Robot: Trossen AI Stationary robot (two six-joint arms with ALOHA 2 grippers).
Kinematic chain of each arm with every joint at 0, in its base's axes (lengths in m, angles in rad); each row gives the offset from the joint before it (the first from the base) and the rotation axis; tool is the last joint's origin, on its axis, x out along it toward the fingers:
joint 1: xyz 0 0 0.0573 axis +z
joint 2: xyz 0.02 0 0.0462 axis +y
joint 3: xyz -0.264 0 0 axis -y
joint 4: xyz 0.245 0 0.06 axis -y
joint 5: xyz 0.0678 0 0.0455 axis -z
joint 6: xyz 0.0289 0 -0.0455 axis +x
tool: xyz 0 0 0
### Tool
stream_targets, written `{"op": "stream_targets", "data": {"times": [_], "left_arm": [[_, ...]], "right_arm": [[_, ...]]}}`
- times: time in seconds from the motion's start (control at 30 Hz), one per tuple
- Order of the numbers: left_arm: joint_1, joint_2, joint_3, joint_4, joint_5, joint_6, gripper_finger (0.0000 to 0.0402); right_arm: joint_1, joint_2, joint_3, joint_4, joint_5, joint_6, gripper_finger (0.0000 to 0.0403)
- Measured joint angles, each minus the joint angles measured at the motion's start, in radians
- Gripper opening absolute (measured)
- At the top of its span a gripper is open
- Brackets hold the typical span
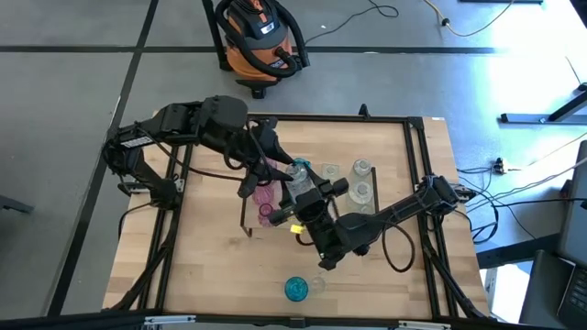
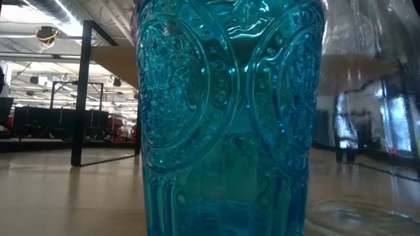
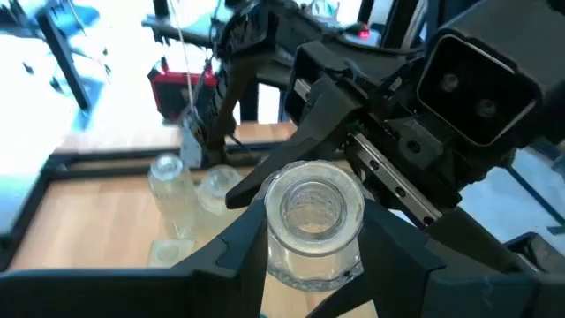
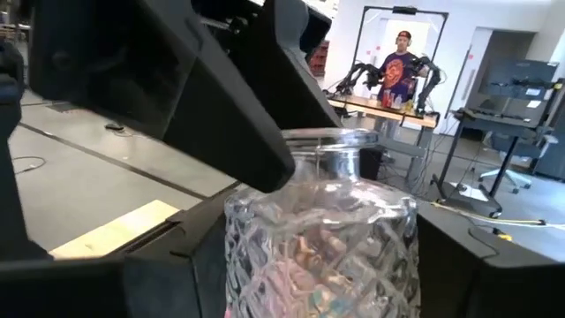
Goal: Sort vases onto shelf
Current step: Put the transparent vase on the shelf aligned with the other transparent vase
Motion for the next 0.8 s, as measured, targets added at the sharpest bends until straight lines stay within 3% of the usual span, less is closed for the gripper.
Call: {"op": "stream_targets", "data": {"times": [0.23, 0.8], "left_arm": [[-0.027, -0.001, 0.002, 0.015, -0.093, 0.061, 0.0140], [0.000, -0.001, 0.000, 0.028, -0.077, 0.084, 0.0138]], "right_arm": [[0.000, -0.040, 0.000, 0.015, 0.003, -0.021, 0.0283], [0.019, -0.053, 0.000, 0.028, 0.007, -0.098, 0.0298]]}}
